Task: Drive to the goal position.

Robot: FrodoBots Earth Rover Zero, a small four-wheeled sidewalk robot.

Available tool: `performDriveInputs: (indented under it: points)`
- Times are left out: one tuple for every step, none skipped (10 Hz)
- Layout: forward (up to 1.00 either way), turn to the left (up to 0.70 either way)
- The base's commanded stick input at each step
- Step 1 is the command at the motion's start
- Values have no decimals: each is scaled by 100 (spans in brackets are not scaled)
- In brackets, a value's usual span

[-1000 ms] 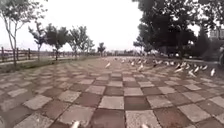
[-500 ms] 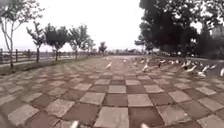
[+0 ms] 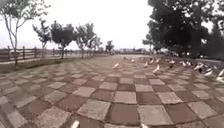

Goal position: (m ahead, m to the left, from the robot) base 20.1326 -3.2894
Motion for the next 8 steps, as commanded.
performDriveInputs:
  points:
    - [70, 0]
    - [70, 0]
    - [70, 0]
    - [70, 0]
    - [70, -4]
    - [70, -27]
    - [70, -27]
    - [70, -27]
